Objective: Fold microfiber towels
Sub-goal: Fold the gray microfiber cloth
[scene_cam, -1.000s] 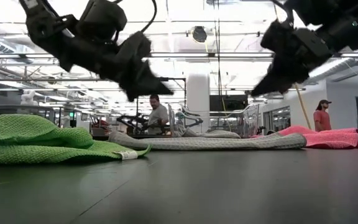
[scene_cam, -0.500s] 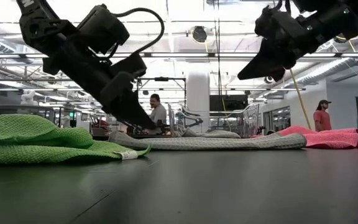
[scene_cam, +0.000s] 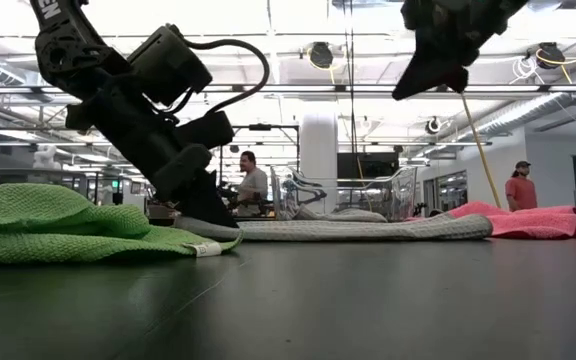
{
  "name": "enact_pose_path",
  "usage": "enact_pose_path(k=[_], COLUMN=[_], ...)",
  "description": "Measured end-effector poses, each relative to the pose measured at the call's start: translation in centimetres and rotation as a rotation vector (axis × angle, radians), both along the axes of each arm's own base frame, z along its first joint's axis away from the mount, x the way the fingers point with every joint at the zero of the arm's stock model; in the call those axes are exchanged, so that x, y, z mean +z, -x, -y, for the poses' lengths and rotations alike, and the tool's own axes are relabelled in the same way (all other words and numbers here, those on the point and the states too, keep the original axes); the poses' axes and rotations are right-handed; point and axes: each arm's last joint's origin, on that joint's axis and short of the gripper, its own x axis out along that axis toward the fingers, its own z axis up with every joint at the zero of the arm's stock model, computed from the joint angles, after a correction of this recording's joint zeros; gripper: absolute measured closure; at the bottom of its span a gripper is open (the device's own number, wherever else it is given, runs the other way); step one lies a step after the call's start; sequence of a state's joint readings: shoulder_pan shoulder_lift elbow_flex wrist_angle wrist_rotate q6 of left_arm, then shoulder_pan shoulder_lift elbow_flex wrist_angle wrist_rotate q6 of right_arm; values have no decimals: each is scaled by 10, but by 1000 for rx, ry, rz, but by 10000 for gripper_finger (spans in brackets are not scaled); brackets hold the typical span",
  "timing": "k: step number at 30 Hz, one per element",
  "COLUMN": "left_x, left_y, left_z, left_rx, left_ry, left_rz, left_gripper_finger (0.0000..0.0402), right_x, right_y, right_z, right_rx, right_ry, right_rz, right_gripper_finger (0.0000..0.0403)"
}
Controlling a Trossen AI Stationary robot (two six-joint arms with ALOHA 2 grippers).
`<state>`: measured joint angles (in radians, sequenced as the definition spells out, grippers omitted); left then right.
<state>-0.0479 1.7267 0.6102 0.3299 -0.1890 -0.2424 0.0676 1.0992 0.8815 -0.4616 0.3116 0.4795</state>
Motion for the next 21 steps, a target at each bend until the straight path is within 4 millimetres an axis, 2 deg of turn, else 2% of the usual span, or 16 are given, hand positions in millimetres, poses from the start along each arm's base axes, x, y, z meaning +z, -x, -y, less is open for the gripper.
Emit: enact_pose_path(k=[4, 8, 15, 21], left_x=[0, -1, -1, -1], left_y=[0, 0, 1, 1], left_z=[-1, -1, -1, -1], left_rx=[18, 24, 22, 21], left_ry=[-15, -21, -22, -23], left_rz=[-2, -6, -10, -11], left_gripper_finger=[389, 384, 383, 383], right_x=[0, -7, -21, -30], right_y=[-1, 0, 6, 8], right_z=[1, 3, 7, 9], right_rx=[50, -17, -24, -2], right_ry=[61, -7, -136, -210], right_rz=[-14, -55, -211, -302], right_gripper_finger=[403, 403, 400, 367])
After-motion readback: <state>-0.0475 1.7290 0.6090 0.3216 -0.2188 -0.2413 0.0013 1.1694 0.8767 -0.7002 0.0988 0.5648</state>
